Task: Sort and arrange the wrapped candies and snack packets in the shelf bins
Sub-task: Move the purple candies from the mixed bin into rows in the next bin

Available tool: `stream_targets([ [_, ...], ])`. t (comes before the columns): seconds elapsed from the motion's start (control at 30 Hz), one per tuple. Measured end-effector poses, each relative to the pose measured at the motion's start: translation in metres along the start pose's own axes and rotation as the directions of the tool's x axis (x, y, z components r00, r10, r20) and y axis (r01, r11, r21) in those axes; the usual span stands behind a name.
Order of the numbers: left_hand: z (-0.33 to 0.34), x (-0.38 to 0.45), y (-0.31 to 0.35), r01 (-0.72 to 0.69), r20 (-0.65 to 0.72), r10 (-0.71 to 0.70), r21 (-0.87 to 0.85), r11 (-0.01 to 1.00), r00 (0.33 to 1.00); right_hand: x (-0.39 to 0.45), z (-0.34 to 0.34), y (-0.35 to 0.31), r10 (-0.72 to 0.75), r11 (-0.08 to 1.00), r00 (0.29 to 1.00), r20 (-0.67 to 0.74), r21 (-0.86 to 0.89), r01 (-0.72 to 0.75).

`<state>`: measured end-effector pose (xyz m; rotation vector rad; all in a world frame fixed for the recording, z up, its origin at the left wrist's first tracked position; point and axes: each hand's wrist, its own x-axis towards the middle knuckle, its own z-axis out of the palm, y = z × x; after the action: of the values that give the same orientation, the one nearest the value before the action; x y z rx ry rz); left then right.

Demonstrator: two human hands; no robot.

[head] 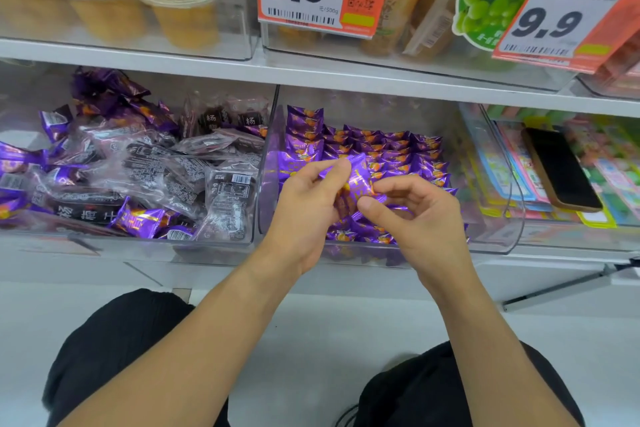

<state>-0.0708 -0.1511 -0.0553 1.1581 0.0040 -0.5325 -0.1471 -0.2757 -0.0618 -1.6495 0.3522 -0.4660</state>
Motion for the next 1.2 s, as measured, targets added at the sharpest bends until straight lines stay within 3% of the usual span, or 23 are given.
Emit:
stream_targets([
  [0.17, -0.003, -0.005, -0.004, -0.145, 0.013, 0.144, 0.150, 0.978, 0.989, -0.002, 0.007, -0.001, 0.119, 0.984, 0.987, 0.108, 0.122, -0.132],
  [0.3, -0.016, -0.013, -0.002, -0.327, 0.097, 0.314, 0.366, 0.871, 0.945, 0.001, 0.013, 0.001, 0.082, 0.995, 0.979, 0.187, 0.033, -0.090],
  [0.43, -0.032, -0.017, 0.010, -0.491, 0.124, 0.522, 0.570, 0.659, 0.844, 0.006, 0.019, -0.009, -0.037, 0.999, 0.973, 0.228, -0.009, 0.040],
  [0.53, -0.059, -0.013, 0.024, -0.505, 0.107, 0.667, 0.744, 0.438, 0.737, 0.024, 0.022, -0.009, -0.100, 0.948, 0.958, 0.270, -0.265, 0.174],
  [0.6, -0.080, -0.007, 0.029, -0.419, 0.105, 0.630, 0.827, 0.374, 0.769, 0.043, 0.025, -0.008, -0.104, 0.849, 0.938, 0.329, -0.462, 0.256],
  [0.67, -0.093, -0.004, 0.029, -0.294, 0.047, 0.473, 0.836, 0.464, 0.880, 0.061, 0.036, -0.006, -0.067, 0.763, 0.915, 0.397, -0.571, 0.303],
  [0.73, -0.100, -0.003, 0.022, -0.238, 0.028, 0.385, 0.828, 0.508, 0.922, 0.077, 0.052, 0.000, -0.021, 0.691, 0.896, 0.444, -0.641, 0.334],
  [0.9, -0.105, -0.005, 0.017, -0.260, 0.041, 0.401, 0.820, 0.510, 0.915, 0.098, 0.081, 0.015, 0.028, 0.574, 0.863, 0.504, -0.715, 0.399],
  [1.03, -0.107, -0.003, 0.017, -0.281, 0.079, 0.418, 0.850, 0.446, 0.905, 0.097, 0.079, 0.028, -0.052, 0.578, 0.894, 0.444, -0.717, 0.390],
  [1.2, -0.105, -0.002, 0.020, -0.264, 0.093, 0.424, 0.893, 0.365, 0.901, 0.095, 0.067, 0.032, -0.023, 0.537, 0.909, 0.417, -0.762, 0.363],
])
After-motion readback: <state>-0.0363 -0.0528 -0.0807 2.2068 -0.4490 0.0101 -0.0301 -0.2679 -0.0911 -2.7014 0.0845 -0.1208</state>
